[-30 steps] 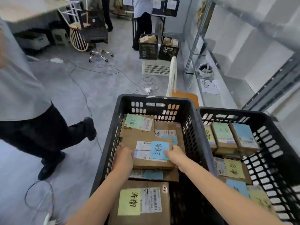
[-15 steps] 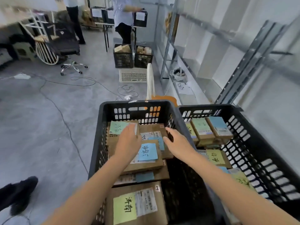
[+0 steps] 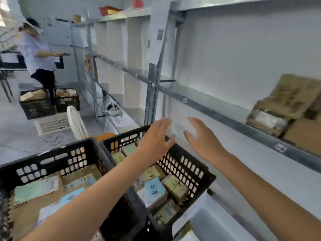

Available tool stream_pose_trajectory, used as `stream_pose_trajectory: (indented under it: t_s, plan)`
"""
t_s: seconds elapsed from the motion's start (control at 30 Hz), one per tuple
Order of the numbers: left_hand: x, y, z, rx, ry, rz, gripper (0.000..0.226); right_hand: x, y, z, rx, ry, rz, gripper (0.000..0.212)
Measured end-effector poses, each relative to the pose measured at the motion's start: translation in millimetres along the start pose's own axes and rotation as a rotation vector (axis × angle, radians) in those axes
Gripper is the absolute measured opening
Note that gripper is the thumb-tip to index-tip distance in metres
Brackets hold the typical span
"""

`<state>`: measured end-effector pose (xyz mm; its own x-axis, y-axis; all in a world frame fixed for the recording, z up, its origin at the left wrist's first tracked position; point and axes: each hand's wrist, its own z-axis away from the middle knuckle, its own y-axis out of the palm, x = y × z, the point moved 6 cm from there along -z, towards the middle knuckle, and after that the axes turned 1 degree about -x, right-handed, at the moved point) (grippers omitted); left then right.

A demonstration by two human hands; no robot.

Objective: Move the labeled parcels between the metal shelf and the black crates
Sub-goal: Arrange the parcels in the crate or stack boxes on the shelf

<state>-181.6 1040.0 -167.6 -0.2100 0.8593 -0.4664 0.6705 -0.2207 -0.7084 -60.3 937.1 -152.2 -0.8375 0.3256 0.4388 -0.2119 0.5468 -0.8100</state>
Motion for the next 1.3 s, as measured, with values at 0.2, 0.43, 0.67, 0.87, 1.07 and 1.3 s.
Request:
stream_pose_trajectory:
  t_s: [0.2,0.43,0.67,0.87,1.07,1.3]
  plan:
    - [-145,37,-39,0.021,0.298,0.133,0.053,-61,-136,57,-0.213,0.155,0.089,0.055]
    - [-286,57,-59,-0.014,0.548,0.338,0.049,-98,-255,133,-0.371,0.268,0.234,0.059]
    - [-385,72,-76,-0.003,0.646,0.468,0.051,-124,-342,188,-0.530,0.341,0.312,0.058]
    - [-411,90,-134,0.047,0.406,0.522,0.055,-151,-403,191,-0.638,0.411,0.344,0.057]
    - [-404,111,-180,0.180,0.064,0.637,0.051,-183,-435,167,-0.665,0.504,0.194,0.056]
    - [-400,125,-188,0.261,-0.065,0.802,0.064,-210,-442,149,-0.589,0.536,0.013,0.069]
